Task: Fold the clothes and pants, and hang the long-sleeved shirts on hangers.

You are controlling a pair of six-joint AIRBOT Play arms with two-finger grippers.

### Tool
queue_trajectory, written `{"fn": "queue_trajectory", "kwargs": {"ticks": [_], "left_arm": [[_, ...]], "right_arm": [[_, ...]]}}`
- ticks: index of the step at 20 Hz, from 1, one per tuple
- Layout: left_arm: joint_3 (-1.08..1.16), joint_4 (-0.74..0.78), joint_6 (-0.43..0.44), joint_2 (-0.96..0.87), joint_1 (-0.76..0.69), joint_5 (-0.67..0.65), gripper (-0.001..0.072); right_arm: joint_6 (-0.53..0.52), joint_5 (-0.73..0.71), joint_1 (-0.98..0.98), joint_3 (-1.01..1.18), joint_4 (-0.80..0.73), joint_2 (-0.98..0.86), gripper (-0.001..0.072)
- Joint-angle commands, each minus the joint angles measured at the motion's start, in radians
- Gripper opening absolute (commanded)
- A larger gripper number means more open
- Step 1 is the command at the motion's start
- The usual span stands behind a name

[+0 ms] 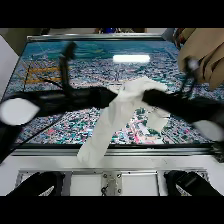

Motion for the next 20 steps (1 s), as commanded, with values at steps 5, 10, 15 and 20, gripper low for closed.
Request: {"fn": "queue_trajectory", "kwargs": {"ticks": [5, 10, 15, 20], "left_arm": [[0.396, -0.04, 0.139, 0.054, -0.176, 0.29, 0.0018], [0.638, -0.04, 0.162, -0.077, -0.098, 0.171, 0.0018], [0.721, -0.042, 0.067, -0.243, 0.145, -0.109, 0.0018], [0.43, -0.038, 0.054, -0.295, 0.29, -0.315, 0.0017]], "right_arm": [[-0.232, 0.03, -0.026, 0.627, 0.234, 0.011, 0.002], [-0.149, -0.005, -0.027, 0.665, 0.233, -0.011, 0.002], [-0.1, 0.172, -0.027, 0.665, 0.105, -0.169, 0.0021], [-0.267, 0.343, -0.027, 0.653, -0.051, -0.36, 0.0021]]}}
